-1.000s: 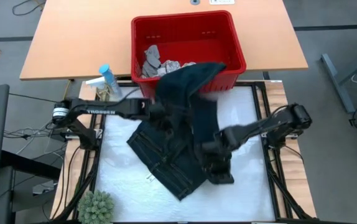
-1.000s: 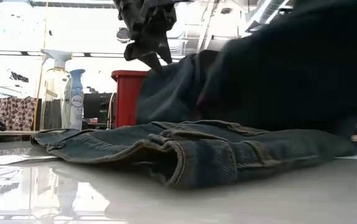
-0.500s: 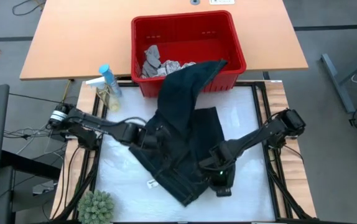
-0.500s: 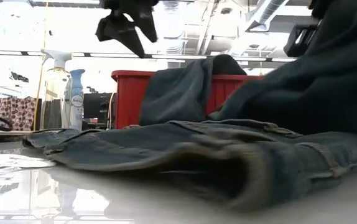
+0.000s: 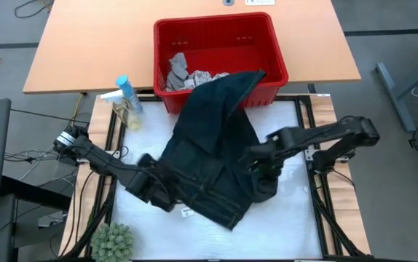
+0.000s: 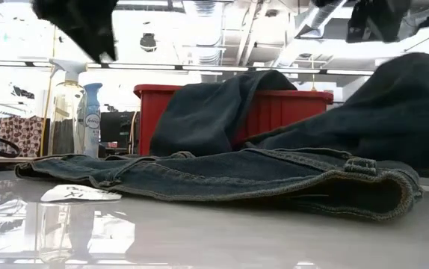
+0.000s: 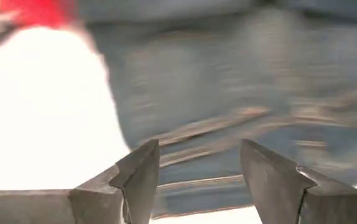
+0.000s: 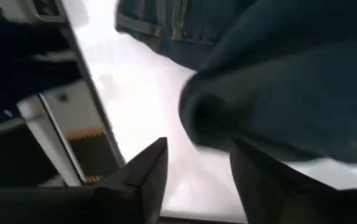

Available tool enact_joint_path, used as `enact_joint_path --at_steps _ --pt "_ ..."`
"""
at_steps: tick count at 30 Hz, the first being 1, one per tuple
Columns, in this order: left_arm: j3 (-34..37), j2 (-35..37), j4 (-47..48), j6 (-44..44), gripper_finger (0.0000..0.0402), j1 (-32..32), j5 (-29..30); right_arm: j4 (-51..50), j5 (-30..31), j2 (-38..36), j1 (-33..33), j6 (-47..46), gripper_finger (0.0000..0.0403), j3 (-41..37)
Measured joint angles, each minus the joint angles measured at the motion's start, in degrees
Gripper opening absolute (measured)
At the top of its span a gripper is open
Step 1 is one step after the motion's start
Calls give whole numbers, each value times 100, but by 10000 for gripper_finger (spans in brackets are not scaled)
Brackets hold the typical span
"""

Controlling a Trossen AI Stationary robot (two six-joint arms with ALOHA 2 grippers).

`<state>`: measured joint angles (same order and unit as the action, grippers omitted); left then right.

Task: Fold Laundry from Bin
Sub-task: Fold the blue jeans

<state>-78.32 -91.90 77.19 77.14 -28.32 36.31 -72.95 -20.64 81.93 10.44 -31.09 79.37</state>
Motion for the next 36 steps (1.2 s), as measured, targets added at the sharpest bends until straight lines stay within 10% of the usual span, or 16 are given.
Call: enact_joint_path --at_steps 7,24,36 --pt "430 200 949 1472 210 111 490 115 559 -1045 -63 -881 225 0" --pt "3995 2895 -3640 -2187 211 3358 -1616 533 1082 -1065 301 -1166 222 0" --pt "4861 2530 -5413 -2953 211 4102 -2490 942 1081 -955 343 -1090 222 0"
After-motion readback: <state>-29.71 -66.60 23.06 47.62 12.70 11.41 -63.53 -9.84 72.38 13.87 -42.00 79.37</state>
